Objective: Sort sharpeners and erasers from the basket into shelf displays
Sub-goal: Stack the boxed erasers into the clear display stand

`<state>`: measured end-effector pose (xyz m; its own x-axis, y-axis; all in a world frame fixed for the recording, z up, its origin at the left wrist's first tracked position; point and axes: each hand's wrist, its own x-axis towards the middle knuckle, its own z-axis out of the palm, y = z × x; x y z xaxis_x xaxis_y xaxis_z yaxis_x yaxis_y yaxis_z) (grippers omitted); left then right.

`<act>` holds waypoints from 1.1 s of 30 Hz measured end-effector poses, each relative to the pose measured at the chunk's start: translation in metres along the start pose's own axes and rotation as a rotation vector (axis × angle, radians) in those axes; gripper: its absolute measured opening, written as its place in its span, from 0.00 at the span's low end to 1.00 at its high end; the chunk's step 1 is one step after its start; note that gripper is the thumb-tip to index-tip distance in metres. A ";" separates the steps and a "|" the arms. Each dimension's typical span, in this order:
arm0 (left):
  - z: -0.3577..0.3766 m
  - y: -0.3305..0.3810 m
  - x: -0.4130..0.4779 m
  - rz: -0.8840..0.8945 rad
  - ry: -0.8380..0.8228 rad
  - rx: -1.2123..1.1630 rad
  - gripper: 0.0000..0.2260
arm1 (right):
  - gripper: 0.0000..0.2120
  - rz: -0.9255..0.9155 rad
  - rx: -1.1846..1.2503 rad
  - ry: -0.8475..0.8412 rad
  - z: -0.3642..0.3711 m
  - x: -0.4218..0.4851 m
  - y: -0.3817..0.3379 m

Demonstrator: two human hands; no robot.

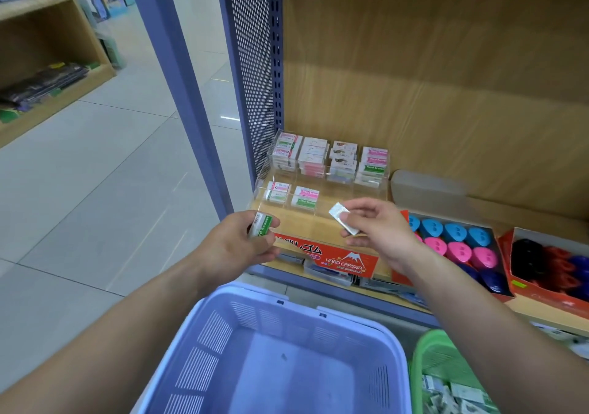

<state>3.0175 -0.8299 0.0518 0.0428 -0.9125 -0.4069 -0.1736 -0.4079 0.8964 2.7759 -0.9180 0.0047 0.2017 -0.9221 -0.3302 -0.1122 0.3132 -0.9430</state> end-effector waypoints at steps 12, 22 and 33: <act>-0.001 -0.011 0.018 0.029 0.021 0.087 0.08 | 0.05 -0.127 -0.432 0.239 -0.016 0.078 0.005; -0.001 -0.017 0.032 0.064 0.084 0.120 0.07 | 0.06 -0.206 -1.094 -0.024 -0.004 0.138 0.009; 0.006 -0.008 0.030 0.092 0.057 0.126 0.10 | 0.05 -0.403 -0.677 0.050 0.004 0.052 -0.018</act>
<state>3.0141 -0.8540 0.0309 0.0761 -0.9475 -0.3107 -0.3008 -0.3189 0.8988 2.7921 -0.9711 0.0042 0.3105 -0.9493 0.0490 -0.6107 -0.2388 -0.7550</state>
